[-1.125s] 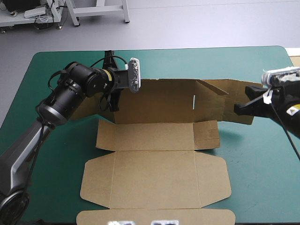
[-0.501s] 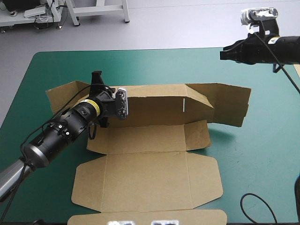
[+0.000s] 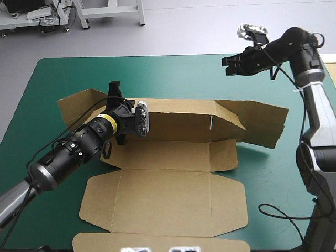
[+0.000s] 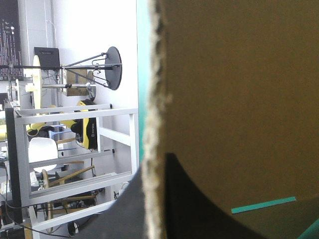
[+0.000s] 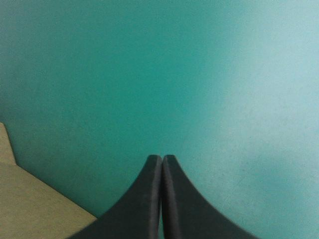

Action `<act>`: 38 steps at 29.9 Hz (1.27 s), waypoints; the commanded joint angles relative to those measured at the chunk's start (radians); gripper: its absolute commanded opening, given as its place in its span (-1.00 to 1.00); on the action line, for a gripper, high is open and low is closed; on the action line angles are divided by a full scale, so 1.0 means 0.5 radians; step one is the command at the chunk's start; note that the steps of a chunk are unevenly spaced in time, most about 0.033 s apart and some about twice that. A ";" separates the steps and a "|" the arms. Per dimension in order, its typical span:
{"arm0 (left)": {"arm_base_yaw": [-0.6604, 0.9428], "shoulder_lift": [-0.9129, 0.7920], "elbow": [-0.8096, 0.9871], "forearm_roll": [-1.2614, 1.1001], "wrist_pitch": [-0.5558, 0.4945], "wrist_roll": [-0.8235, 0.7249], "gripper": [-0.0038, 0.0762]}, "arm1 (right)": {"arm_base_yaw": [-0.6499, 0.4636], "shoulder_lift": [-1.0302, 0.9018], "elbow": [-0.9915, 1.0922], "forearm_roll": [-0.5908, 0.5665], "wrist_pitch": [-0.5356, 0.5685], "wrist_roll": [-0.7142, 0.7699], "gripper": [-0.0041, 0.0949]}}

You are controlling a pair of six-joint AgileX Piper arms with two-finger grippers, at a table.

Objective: Fold the box

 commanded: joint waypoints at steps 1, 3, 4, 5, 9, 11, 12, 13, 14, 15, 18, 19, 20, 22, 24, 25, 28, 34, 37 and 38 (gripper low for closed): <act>-0.012 -0.055 -0.059 0.036 -0.093 -0.067 -0.93 | 0.069 -0.032 -0.055 -0.110 0.026 0.108 -0.94; -0.012 -0.052 -0.059 0.046 -0.048 -0.111 -0.93 | 0.111 -0.037 -0.025 -0.153 0.026 0.113 -0.93; -0.012 -0.044 -0.059 0.056 -0.025 -0.135 -0.93 | 0.126 -0.036 -0.024 -0.172 0.026 0.113 -0.93; -0.012 -0.044 -0.059 0.086 0.001 -0.180 -0.93 | 0.142 -0.044 -0.021 -0.179 0.026 0.113 -0.93; -0.012 -0.039 -0.059 0.254 0.044 -0.334 -0.93 | 0.168 -0.056 0.039 -0.220 0.026 0.149 -0.93; -0.012 -0.039 -0.059 0.358 0.064 -0.435 -0.93 | 0.167 -0.073 0.097 -0.229 0.030 0.158 -0.93; -0.012 -0.039 -0.059 0.397 0.075 -0.480 -0.93 | 0.173 -0.080 0.134 -0.229 0.030 0.153 -0.93; -0.012 -0.039 -0.059 0.424 0.093 -0.511 -0.93 | 0.173 -0.097 0.170 -0.238 0.030 0.134 -0.93; -0.012 -0.039 -0.059 0.440 0.109 -0.532 -0.93 | 0.173 -0.114 0.211 -0.248 0.030 0.130 -0.93; -0.012 -0.039 -0.059 0.456 0.123 -0.554 -0.93 | 0.173 -0.130 0.245 -0.257 0.030 0.130 -0.93; -0.012 -0.039 -0.059 0.490 0.147 -0.575 -0.93 | 0.173 -0.200 0.359 -0.262 0.030 0.084 -0.93; -0.012 -0.039 -0.059 0.490 0.151 -0.575 -0.93 | 0.173 -0.226 0.397 -0.262 0.030 0.067 -0.93; -0.012 -0.039 -0.059 0.490 0.152 -0.575 -0.93 | 0.173 -0.253 0.434 -0.264 0.030 0.058 -0.93; -0.012 -0.039 -0.059 0.490 0.156 -0.594 -0.93 | 0.173 -0.301 0.499 -0.264 0.030 0.039 -0.94; -0.012 -0.039 -0.059 0.490 0.156 -0.623 -0.93 | 0.173 -0.353 0.592 -0.264 0.030 0.002 -0.94; -0.012 -0.039 -0.059 0.490 0.156 -0.636 -0.93 | 0.173 -0.375 0.649 -0.244 0.030 -0.017 -0.94; -0.012 -0.039 -0.059 0.490 0.156 -0.642 -0.93 | 0.173 -0.415 0.805 -0.227 0.030 -0.088 -0.94; -0.012 -0.039 -0.059 0.484 0.160 -0.646 -0.93 | 0.174 -0.476 0.951 -0.059 0.027 -0.182 -0.94; -0.012 -0.037 -0.055 0.484 0.164 -0.646 -0.93 | 0.197 -0.520 0.951 0.003 0.027 -0.205 -0.94; -0.012 -0.037 -0.055 0.484 0.172 -0.646 -0.93 | 0.197 -0.542 0.951 -0.003 0.027 -0.209 -0.94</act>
